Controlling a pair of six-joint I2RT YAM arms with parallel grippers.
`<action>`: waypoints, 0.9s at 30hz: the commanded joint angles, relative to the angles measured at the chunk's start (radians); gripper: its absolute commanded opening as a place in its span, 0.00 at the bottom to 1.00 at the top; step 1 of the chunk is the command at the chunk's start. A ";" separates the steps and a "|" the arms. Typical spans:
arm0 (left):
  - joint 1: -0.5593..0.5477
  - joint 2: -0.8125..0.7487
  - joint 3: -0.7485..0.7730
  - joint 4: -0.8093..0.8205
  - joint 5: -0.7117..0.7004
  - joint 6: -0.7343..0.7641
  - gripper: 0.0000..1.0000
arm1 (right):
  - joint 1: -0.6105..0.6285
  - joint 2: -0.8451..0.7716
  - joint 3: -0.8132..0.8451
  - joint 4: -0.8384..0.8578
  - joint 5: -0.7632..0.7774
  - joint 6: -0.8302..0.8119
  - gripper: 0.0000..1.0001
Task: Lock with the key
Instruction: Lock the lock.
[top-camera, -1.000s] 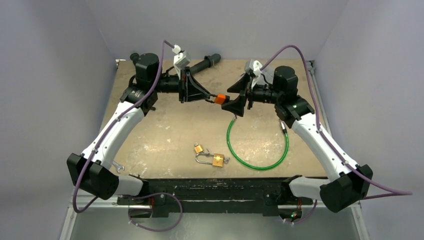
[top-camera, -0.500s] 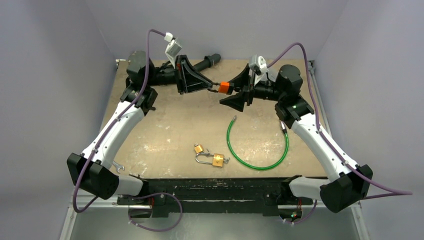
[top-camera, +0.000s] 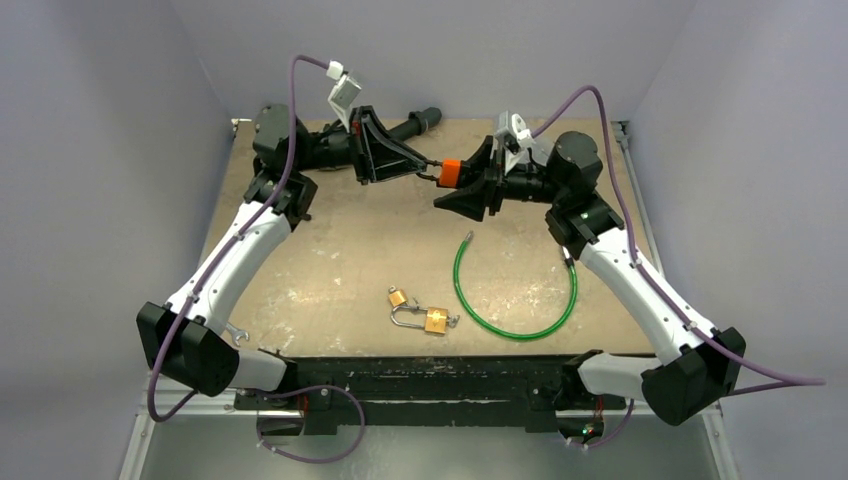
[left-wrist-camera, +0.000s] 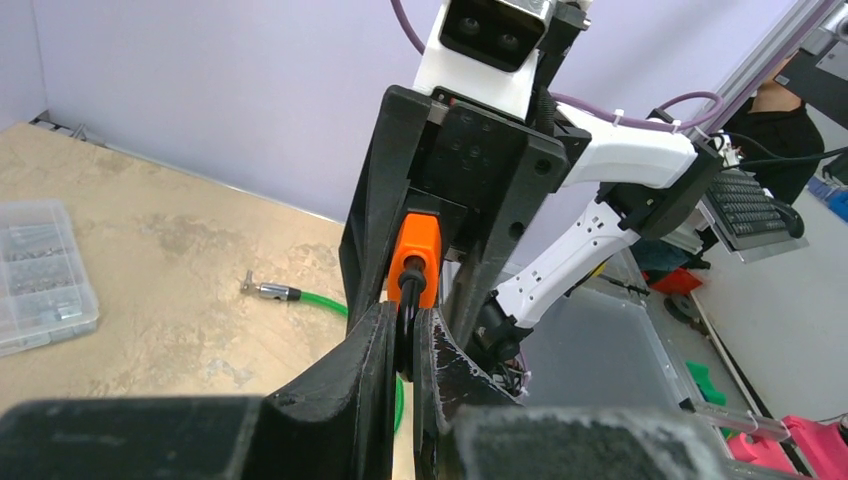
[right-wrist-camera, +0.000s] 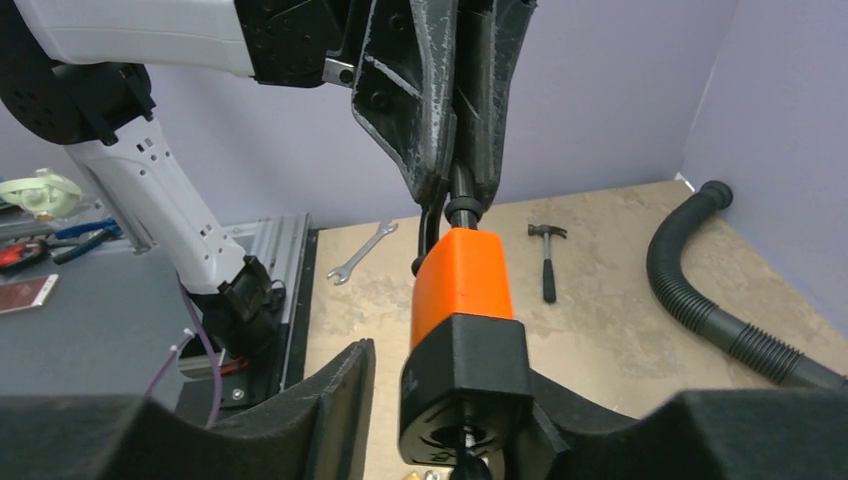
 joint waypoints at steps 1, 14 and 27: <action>-0.009 -0.004 -0.001 0.086 -0.038 -0.026 0.00 | 0.010 -0.017 0.041 0.034 -0.022 0.019 0.44; -0.059 -0.017 -0.026 -0.028 -0.053 0.131 0.00 | 0.009 -0.008 0.059 0.048 -0.046 0.104 0.17; -0.145 -0.035 -0.038 -0.111 -0.106 0.308 0.00 | 0.011 0.038 0.029 0.234 -0.084 0.361 0.00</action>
